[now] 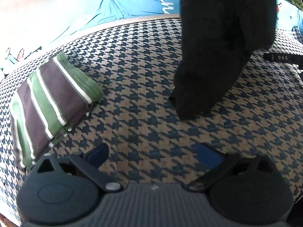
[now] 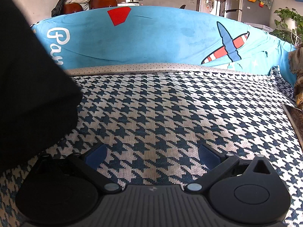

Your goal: Fold clothes

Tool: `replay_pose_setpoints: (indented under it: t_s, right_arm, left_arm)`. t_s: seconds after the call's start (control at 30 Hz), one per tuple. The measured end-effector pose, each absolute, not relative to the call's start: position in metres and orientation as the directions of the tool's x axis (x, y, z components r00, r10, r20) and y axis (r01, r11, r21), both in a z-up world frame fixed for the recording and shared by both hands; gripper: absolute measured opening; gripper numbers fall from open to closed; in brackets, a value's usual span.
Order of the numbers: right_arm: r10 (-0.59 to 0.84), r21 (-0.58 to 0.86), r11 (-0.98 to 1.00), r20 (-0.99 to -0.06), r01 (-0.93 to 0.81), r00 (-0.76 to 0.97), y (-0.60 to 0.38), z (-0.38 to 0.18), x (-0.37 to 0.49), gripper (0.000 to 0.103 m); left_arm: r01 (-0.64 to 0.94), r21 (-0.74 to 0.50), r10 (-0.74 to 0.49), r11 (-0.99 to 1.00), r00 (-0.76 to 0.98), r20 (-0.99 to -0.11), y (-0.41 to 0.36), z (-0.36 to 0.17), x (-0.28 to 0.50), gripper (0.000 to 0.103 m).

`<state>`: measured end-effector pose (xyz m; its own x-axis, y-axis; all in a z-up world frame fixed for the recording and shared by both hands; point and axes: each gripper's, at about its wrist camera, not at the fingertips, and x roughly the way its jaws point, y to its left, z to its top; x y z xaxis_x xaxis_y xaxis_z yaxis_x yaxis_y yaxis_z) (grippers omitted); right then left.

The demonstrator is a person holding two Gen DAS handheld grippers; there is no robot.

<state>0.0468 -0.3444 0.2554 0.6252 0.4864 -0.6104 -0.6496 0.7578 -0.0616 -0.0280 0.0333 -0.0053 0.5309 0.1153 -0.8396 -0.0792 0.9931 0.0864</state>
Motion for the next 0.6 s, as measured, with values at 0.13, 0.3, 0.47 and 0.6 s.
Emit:
replay_pose_setpoints:
  t_s: [0.13,0.3,0.47,0.6]
  right_arm:
    - [0.486,-0.062,0.758,-0.610,-0.650,0.625,-0.344,0.255,0.047,0.103]
    - [0.486,-0.062,0.758,-0.610,-0.650,0.625,-0.344,0.255,0.047,0.103]
    - [0.486,-0.062,0.758,-0.610,-0.650,0.625,-0.344,0.255,0.047,0.103]
    - [0.487,-0.061,0.758,-0.610,-0.650,0.625,-0.344,0.255,0.048,0.103]
  left_arm:
    - [-0.080,0.084,0.114,0.993,0.532,-0.839,0.038,-0.002,-0.029,0.103]
    - [-0.073,0.083,0.109,0.994,0.525,-0.844,0.041,-0.001,-0.030,0.103]
    - [-0.079,0.083,0.112,0.993,0.524,-0.844,0.043,0.000,-0.028,0.103]
    - [-0.087,0.079,0.113,0.993,0.522,-0.845,0.046,0.001,-0.028,0.103]
